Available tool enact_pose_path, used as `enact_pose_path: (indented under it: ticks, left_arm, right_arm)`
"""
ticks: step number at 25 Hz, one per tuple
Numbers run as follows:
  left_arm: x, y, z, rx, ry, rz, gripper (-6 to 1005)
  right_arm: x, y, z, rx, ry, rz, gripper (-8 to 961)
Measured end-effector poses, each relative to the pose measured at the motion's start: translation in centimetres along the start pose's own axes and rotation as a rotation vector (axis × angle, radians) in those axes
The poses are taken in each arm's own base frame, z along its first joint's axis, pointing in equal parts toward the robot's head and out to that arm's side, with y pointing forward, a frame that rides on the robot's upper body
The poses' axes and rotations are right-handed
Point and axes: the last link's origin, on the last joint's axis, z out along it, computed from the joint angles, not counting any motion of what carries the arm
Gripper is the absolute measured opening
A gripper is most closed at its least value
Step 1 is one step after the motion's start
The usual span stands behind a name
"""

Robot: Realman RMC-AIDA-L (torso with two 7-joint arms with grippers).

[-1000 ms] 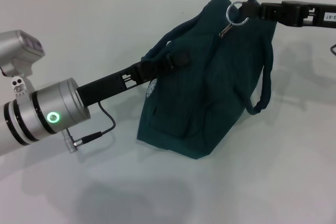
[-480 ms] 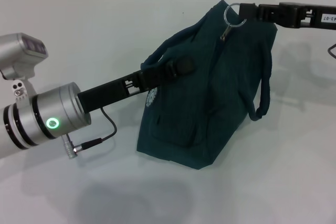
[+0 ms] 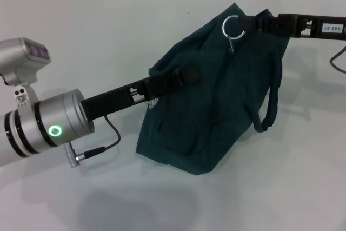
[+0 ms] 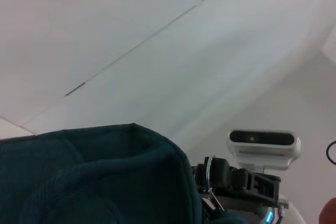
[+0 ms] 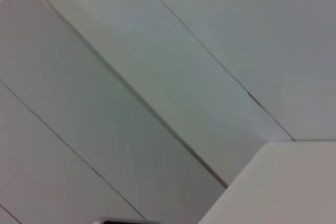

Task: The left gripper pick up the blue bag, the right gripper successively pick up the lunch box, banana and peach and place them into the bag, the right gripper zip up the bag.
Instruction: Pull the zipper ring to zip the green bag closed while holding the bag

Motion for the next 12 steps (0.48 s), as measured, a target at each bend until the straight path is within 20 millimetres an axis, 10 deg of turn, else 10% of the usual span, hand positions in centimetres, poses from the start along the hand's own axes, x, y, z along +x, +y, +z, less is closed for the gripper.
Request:
enact_pose_path:
  ticks: [12]
  left_arm:
    - [-0.68, 0.01, -0.33, 0.002, -0.017, 0.004, 56]
  right_arm:
    - [1.06, -0.38, -0.12, 0.017, 0.023, 0.052, 3]
